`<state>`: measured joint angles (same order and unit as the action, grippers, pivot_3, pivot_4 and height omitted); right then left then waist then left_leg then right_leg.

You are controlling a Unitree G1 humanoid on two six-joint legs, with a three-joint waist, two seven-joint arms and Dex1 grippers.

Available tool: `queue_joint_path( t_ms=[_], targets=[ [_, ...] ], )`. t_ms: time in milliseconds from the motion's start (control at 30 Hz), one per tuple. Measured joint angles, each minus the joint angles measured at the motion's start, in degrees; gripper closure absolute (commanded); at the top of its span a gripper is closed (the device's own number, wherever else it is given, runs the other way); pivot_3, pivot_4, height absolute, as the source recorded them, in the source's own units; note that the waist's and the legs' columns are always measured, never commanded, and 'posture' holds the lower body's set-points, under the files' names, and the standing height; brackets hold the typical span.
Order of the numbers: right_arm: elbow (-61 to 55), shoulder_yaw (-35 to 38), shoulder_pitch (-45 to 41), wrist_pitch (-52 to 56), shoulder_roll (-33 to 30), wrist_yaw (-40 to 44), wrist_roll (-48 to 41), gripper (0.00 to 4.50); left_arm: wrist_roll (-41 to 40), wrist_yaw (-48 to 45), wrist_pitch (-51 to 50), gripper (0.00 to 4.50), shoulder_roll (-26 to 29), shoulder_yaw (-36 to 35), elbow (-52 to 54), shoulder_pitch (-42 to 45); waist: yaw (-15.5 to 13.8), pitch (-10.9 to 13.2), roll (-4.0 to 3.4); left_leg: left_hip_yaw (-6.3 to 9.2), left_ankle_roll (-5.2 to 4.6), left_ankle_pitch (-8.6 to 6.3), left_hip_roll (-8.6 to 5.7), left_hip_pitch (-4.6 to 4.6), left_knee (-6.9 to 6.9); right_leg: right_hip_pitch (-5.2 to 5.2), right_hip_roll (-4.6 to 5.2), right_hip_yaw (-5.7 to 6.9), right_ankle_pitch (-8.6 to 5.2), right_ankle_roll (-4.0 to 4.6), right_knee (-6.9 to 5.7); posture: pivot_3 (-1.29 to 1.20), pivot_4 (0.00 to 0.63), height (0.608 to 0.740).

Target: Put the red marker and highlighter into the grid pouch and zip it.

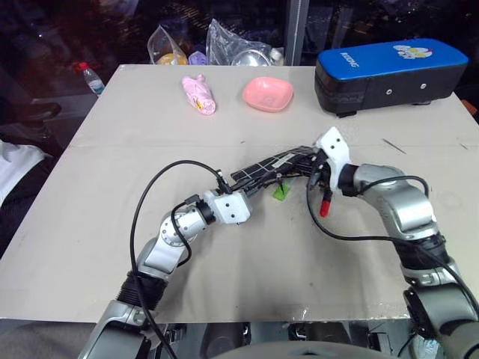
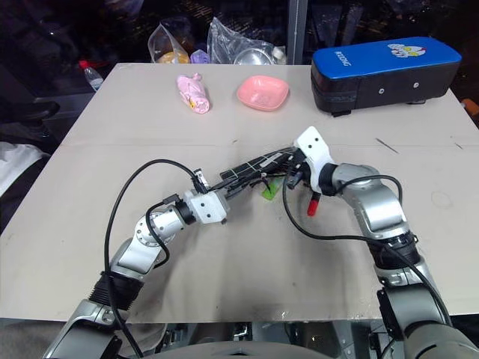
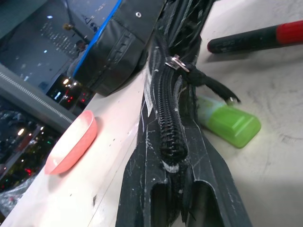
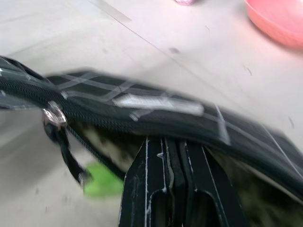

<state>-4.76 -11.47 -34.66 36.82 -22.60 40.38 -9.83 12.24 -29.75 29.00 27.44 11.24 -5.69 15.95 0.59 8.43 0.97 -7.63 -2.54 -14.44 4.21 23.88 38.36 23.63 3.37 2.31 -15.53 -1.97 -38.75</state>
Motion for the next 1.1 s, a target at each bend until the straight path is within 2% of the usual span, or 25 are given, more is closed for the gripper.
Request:
queue_joint_path(
  t_ms=[67,133,167,300,400,433,633,800,967,1067,1100],
  targets=[
    [3.34,-4.19,-1.68,-7.63,-0.94,0.59,4.46,4.46,-0.01,0.15,-0.20,4.50,0.02,-0.09,0.01,0.04,0.07,0.00,-0.01,-0.04,0.00,0.00,-0.01,0.00,0.01,0.00,0.03,-0.02,0.00,0.00,0.02,0.00,0.150,0.740],
    [7.14,-9.31,-3.77,-18.17,-2.53,1.27,10.44,3.94,-0.04,0.24,-0.77,4.50,-0.07,-0.16,0.03,0.14,0.14,0.01,-0.01,-0.05,0.00,0.00,-0.02,0.00,0.02,0.00,0.03,-0.02,0.00,-0.01,0.01,0.00,0.150,0.740],
    [8.94,-11.68,-4.94,-23.45,-3.48,1.57,13.59,3.60,-0.13,0.28,-1.17,4.50,-0.22,-0.25,0.03,0.26,0.15,0.01,-0.02,-0.06,0.00,0.00,-0.01,0.00,0.02,0.01,0.03,-0.03,0.00,-0.01,0.01,0.00,0.150,0.740],
    [16.92,-17.62,-9.28,-41.97,-5.71,0.25,24.33,1.75,-1.08,0.96,-2.93,4.50,-1.11,-1.53,0.05,1.18,0.18,0.01,-0.02,-0.08,0.03,0.02,0.00,-0.02,0.02,0.01,0.03,-0.04,0.00,-0.01,-0.01,0.00,0.150,0.740],
    [21.66,-18.91,-11.40,-50.26,-5.87,-1.37,28.17,0.28,-1.28,1.32,-3.89,4.50,-1.47,-2.08,0.05,1.57,0.20,0.01,-0.02,-0.13,0.07,0.04,0.01,-0.03,0.02,0.02,0.03,-0.04,0.00,-0.01,-0.01,0.00,0.150,0.740],
    [23.03,-18.98,-11.96,-52.56,-5.73,-2.01,29.16,0.09,-1.28,1.31,-4.06,4.50,-1.59,-2.08,0.05,1.58,0.19,0.01,-0.02,-0.16,0.08,0.05,0.01,-0.03,0.02,0.01,0.02,-0.04,0.00,-0.01,-0.01,0.00,0.150,0.740],
    [27.86,-18.95,-13.79,-58.46,-5.02,-4.21,32.84,0.09,-1.35,1.76,-5.29,4.50,-2.16,-2.40,0.12,1.57,0.17,0.01,-0.02,-0.41,0.12,0.07,0.05,-0.04,0.02,0.02,0.03,-0.04,0.00,-0.01,-0.03,0.00,0.150,0.740],
    [26.92,-16.91,-12.74,-58.20,-4.87,-4.62,32.49,0.09,-2.41,2.44,-6.29,4.50,-2.74,-2.70,0.39,1.56,0.07,0.02,-0.02,-0.43,0.13,0.08,0.07,-0.03,0.02,0.01,0.04,-0.04,0.00,-0.01,-0.04,0.00,0.150,0.740],
    [16.45,-7.78,-5.41,-52.99,-5.19,-4.98,25.30,0.09,-3.44,2.82,-7.17,4.50,-2.56,-4.33,0.65,1.62,0.04,0.01,-0.02,-0.40,0.14,0.08,0.07,-0.04,0.01,0.00,0.05,-0.04,0.00,-0.01,-0.04,0.00,0.150,0.740],
    [5.66,-2.23,3.21,-46.49,-3.83,-5.79,19.58,0.09,-3.47,2.82,-7.19,4.50,-2.46,-4.47,0.47,1.69,-0.19,0.01,-0.01,-0.23,0.15,0.09,0.07,-0.03,-0.01,-0.02,0.05,0.00,0.00,-0.01,-0.03,0.00,0.150,0.740],
    [0.24,0.03,8.65,-42.12,-3.01,-6.15,16.41,0.09,-3.49,2.84,-7.16,4.50,-2.51,-4.43,0.20,2.04,-0.23,0.01,-0.01,-0.13,0.15,0.09,0.04,-0.04,0.01,-0.05,0.05,0.00,0.00,-0.01,-0.04,0.00,0.150,0.740]
  ],
)
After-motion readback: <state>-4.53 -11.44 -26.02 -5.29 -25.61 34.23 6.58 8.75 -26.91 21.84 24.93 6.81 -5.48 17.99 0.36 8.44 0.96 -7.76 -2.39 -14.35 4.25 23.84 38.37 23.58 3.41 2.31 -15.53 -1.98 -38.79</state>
